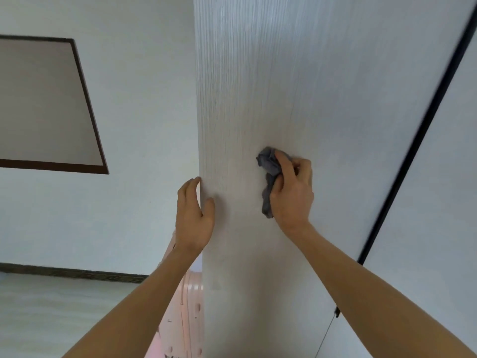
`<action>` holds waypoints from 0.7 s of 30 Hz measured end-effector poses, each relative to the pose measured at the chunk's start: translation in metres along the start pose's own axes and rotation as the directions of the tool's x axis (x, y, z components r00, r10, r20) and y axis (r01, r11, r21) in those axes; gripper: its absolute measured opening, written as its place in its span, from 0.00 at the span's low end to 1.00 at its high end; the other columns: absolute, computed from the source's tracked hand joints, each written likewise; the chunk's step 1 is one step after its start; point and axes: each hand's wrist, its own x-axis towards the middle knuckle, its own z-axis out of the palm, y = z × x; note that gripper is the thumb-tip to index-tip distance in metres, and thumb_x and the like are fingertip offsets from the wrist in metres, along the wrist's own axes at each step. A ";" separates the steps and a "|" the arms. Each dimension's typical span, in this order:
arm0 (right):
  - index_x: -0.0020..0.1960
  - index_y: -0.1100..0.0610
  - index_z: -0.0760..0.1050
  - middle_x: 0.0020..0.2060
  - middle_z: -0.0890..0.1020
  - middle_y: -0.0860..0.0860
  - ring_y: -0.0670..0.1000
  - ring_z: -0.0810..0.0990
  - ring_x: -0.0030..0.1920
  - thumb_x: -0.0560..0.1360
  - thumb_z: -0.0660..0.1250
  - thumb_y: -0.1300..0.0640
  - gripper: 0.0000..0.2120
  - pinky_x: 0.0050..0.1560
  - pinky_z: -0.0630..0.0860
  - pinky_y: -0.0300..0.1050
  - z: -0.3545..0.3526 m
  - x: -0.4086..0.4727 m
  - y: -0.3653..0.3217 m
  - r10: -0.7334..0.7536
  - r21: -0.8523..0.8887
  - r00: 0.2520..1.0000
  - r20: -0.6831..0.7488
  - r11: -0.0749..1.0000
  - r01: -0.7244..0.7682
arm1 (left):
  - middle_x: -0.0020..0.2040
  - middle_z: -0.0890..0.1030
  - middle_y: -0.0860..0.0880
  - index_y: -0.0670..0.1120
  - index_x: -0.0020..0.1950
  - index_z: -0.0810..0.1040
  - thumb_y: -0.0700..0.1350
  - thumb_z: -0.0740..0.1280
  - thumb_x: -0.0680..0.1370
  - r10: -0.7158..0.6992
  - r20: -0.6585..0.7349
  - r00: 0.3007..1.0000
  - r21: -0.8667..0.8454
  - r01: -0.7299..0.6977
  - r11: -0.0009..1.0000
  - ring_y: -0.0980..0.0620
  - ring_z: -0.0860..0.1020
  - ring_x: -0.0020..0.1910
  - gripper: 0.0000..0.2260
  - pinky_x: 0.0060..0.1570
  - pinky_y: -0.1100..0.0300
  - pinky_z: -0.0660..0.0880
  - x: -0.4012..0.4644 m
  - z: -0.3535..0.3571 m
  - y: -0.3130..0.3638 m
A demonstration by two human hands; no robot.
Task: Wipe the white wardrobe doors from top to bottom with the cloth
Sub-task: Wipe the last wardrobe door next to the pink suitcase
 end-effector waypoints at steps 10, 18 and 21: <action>0.58 0.53 0.77 0.53 0.72 0.51 0.52 0.72 0.54 0.73 0.63 0.66 0.16 0.42 0.76 0.49 -0.085 0.029 0.055 0.044 -0.343 0.998 0.036 0.939 -0.029 | 0.61 0.74 0.42 0.39 0.62 0.73 0.47 0.54 0.74 0.437 0.121 0.891 0.194 -0.453 0.870 0.45 0.72 0.58 0.21 0.54 0.55 0.69 0.032 -0.006 0.063; 0.56 0.59 0.78 0.49 0.70 0.51 0.54 0.72 0.49 0.75 0.58 0.70 0.16 0.49 0.66 0.38 -0.110 -0.033 0.100 0.116 -0.153 0.771 0.627 0.988 -0.025 | 0.57 0.76 0.44 0.40 0.59 0.75 0.45 0.55 0.75 0.464 0.292 0.836 0.068 -0.502 0.862 0.45 0.78 0.51 0.17 0.45 0.53 0.77 0.006 0.057 0.113; 0.61 0.60 0.76 0.49 0.70 0.54 0.54 0.73 0.52 0.73 0.54 0.75 0.23 0.50 0.63 0.22 -0.154 -0.017 0.123 0.289 -0.103 0.768 0.572 0.954 -0.282 | 0.56 0.76 0.50 0.43 0.59 0.75 0.38 0.60 0.78 0.363 0.421 0.831 0.004 -0.402 0.916 0.53 0.76 0.49 0.11 0.50 0.60 0.72 -0.013 0.096 0.133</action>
